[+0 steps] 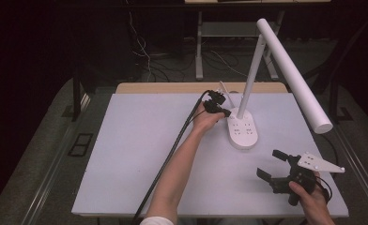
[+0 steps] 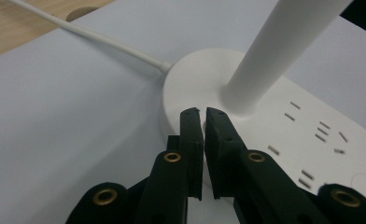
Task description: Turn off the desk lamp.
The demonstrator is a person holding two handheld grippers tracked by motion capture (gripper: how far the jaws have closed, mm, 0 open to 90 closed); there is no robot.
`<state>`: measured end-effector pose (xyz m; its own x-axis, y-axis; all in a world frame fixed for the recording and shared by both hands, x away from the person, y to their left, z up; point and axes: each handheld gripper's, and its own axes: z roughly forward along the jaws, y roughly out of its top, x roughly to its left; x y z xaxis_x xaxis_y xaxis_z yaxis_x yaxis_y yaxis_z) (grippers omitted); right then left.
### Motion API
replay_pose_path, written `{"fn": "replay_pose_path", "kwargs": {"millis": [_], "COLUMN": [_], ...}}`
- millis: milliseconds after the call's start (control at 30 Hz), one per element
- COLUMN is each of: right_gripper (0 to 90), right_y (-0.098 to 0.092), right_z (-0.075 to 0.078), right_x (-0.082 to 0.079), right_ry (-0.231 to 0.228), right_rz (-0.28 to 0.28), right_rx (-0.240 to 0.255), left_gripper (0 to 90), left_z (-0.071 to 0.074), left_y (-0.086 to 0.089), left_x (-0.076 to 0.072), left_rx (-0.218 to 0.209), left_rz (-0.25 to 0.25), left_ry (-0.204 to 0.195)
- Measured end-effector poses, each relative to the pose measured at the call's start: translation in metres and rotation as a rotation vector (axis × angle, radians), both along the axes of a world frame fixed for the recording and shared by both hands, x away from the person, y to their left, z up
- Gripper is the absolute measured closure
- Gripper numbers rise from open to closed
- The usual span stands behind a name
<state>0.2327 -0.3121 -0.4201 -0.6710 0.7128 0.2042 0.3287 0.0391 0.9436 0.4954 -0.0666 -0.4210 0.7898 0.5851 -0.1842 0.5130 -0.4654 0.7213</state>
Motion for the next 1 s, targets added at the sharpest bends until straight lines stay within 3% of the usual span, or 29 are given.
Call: {"fn": "replay_pose_path", "kwargs": {"millis": [167, 200, 300, 433, 800, 867, 1000], "right_gripper": [0.7, 0.7, 0.6, 0.7, 0.6, 0.7, 0.6], "right_y": [0.003, 0.003, 0.003, 0.003, 0.004, 0.004, 0.004], "right_z": [0.0, 0.0, 0.0, 0.0, 0.0, 0.0, 0.0], "right_x": [0.001, 0.001, 0.001, 0.001, 0.001, 0.001, 0.001], "right_ry": [-0.003, -0.002, -0.001, -0.003, -0.002, -0.005, -0.006], "right_rz": [0.006, 0.007, 0.008, 0.005, 0.005, 0.005, 0.003], "right_rx": [-0.005, -0.005, -0.005, 0.0, -0.001, -0.002, -0.003], "left_gripper": [82.3, 81.5, 76.5, 67.9, 51.1, 48.6, 43.5], "left_z": [0.002, 0.002, 0.005, 0.01, 0.02, 0.022, 0.025], "left_y": [0.012, 0.014, 0.02, 0.027, 0.05, 0.056, 0.066], "left_x": [-0.002, -0.002, -0.003, -0.006, -0.018, -0.021, -0.029], "left_rx": [-0.016, -0.047, -0.061, -0.125, -0.238, -0.227, -0.246], "left_rz": [-0.006, 0.005, 0.005, 0.024, 0.024, 0.001, 0.003], "left_ry": [-0.007, -0.013, -0.021, -0.025, -0.016, -0.019, -0.028]}}
